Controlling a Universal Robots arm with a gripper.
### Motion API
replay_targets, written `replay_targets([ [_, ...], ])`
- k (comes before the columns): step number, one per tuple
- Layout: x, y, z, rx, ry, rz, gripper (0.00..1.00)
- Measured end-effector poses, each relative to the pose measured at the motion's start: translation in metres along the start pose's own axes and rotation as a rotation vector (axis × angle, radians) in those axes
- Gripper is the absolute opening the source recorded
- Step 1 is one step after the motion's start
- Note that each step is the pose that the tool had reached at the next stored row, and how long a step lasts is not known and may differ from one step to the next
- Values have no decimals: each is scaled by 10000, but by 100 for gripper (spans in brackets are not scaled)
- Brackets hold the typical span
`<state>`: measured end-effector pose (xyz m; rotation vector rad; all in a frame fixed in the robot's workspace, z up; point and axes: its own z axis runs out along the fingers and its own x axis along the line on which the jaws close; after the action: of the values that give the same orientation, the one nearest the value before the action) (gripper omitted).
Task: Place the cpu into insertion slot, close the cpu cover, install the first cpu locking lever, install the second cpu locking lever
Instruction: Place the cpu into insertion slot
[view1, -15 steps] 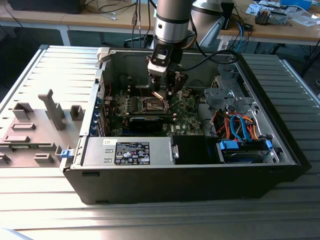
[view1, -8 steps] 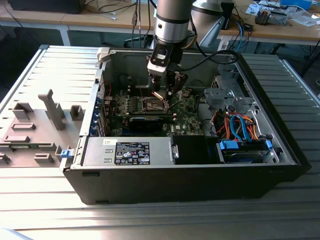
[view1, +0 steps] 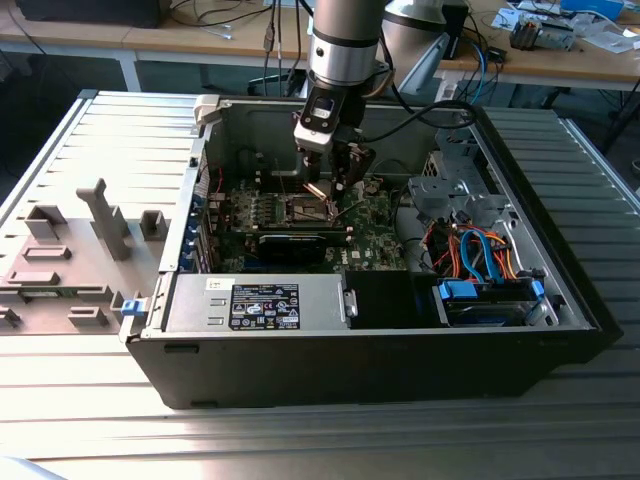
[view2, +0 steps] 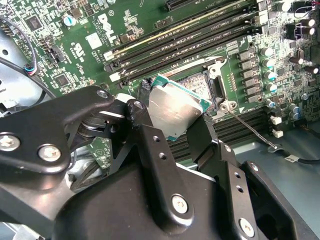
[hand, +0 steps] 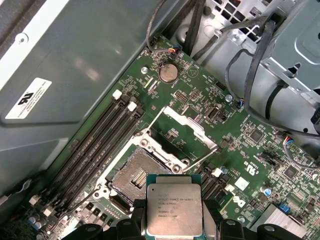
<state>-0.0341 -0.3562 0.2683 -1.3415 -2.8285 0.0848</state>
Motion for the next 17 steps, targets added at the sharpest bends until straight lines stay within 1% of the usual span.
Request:
replay_targets([
  [17, 0, 0, 0, 3, 10, 199, 54],
])
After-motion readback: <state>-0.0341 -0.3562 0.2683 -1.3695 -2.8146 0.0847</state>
